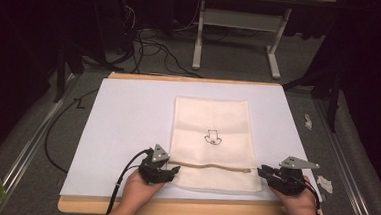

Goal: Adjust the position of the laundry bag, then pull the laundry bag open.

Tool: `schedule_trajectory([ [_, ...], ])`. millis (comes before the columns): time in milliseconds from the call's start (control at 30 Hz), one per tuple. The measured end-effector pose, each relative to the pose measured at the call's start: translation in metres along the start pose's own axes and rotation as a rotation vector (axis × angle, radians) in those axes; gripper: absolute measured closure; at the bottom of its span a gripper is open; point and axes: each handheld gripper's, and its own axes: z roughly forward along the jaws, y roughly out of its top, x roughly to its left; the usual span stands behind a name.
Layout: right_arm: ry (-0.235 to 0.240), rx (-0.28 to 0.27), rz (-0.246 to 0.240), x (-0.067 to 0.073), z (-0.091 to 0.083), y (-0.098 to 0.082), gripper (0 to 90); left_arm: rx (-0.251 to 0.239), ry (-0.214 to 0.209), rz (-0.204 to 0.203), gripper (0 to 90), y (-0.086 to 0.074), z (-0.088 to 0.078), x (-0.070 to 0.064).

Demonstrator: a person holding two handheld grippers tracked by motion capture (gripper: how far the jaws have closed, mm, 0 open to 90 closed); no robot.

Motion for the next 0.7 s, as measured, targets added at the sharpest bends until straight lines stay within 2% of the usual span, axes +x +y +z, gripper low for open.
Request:
schedule_trajectory([
  [33,-0.005,-0.001,-0.008,-0.001,0.000,-0.001,73.3,0.003,0.006,-0.011,62.5,-0.001,-0.001,0.000],
  [167,-0.008,-0.006,-0.001,0.000,0.000,-0.001,73.4,-0.001,0.005,-0.014,78.2,-0.006,-0.007,-0.001],
  [267,-0.007,-0.012,-0.001,0.002,-0.001,0.000,71.8,-0.002,0.009,-0.017,80.4,-0.009,-0.009,-0.003],
  [333,-0.008,-0.020,0.001,0.002,-0.001,0.001,69.9,-0.001,-0.003,-0.040,79.9,-0.013,-0.014,-0.003],
  [367,-0.010,-0.026,-0.003,0.001,-0.001,0.001,68.9,-0.003,-0.009,-0.048,77.9,-0.014,-0.016,-0.002],
  [433,-0.009,-0.026,-0.001,0.001,-0.001,0.001,67.9,-0.008,-0.011,-0.053,67.3,-0.015,-0.018,-0.001],
  [467,-0.013,-0.036,0.012,-0.001,-0.002,0.001,65.2,-0.042,-0.016,-0.052,61.7,-0.017,-0.023,0.003],
  [500,-0.014,-0.039,0.016,-0.002,-0.002,0.001,63.6,-0.042,-0.016,-0.052,57.9,-0.017,-0.023,0.003],
  [533,-0.018,-0.043,0.020,-0.003,-0.002,0.001,61.9,-0.090,0.010,-0.058,53.8,-0.016,-0.029,0.007],
  [600,-0.027,-0.048,0.037,-0.004,-0.002,0.000,59.3,-0.147,0.030,-0.074,44.7,-0.014,-0.036,0.013],
  [633,-0.027,-0.048,0.037,-0.004,-0.002,0.000,59.3,-0.147,0.030,-0.074,42.6,-0.014,-0.036,0.013],
  [667,-0.032,-0.053,0.048,-0.005,-0.001,0.000,59.5,-0.187,0.043,-0.090,40.8,-0.012,-0.042,0.017],
  [700,-0.036,-0.054,0.049,-0.006,0.000,0.000,60.2,-0.202,0.050,-0.090,38.7,-0.012,-0.044,0.018],
])
